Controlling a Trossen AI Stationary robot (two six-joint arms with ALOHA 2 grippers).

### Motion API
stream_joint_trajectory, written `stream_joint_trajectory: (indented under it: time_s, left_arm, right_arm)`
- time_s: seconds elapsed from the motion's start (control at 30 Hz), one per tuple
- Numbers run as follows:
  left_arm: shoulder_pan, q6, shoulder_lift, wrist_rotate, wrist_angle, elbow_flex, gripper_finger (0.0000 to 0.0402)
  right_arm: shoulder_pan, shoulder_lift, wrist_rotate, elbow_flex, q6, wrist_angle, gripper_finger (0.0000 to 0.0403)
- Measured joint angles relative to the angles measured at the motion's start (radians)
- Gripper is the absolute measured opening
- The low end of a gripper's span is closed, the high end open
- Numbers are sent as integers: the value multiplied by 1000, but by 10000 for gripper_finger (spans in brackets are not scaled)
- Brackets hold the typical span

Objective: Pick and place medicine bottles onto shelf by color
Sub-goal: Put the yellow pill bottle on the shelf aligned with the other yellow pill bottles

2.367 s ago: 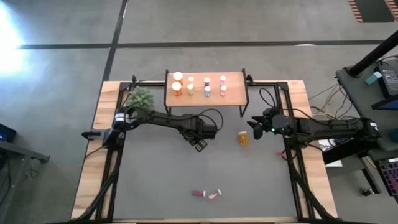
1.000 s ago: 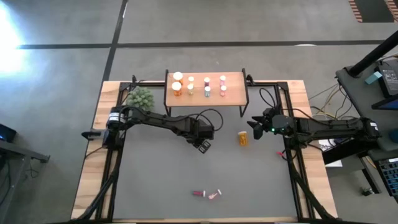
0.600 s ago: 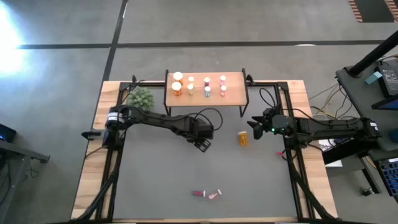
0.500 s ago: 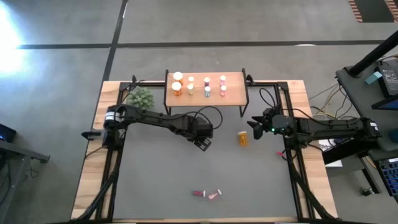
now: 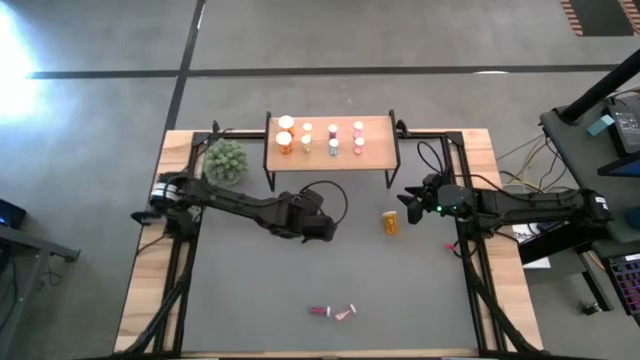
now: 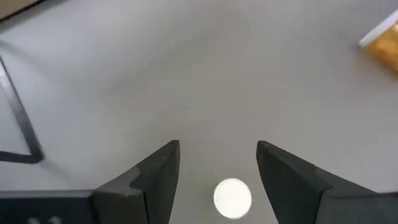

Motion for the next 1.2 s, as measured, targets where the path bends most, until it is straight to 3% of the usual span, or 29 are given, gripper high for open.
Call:
stream_joint_trajectory:
  time_s: [0.13, 0.3, 0.47, 0.57, 0.8, 1.0, 1.2]
  left_arm:
    - [-22, 37, -99, -24, 287, -195, 197]
    - [-44, 248, -262, -58, 712, -487, 197]
    - [-71, 471, -374, 7, 1223, -780, 197]
    - [-90, 580, -378, 55, 1431, -890, 197]
    - [-145, 935, -340, 90, 1515, -925, 197]
    - [-145, 943, -238, 52, 1631, -930, 197]
    - [-146, 951, -63, -41, 1903, -928, 197]
  right_arm:
    - [0, 0, 0, 0, 0, 0, 203]
    - [0, 0, 0, 0, 0, 0, 203]
    - [0, 0, 0, 0, 0, 0, 203]
    - [0, 0, 0, 0, 0, 0, 203]
    - [0, 0, 0, 0, 0, 0, 203]
    - [0, 0, 0, 0, 0, 0, 203]
    - [0, 0, 0, 0, 0, 0, 203]
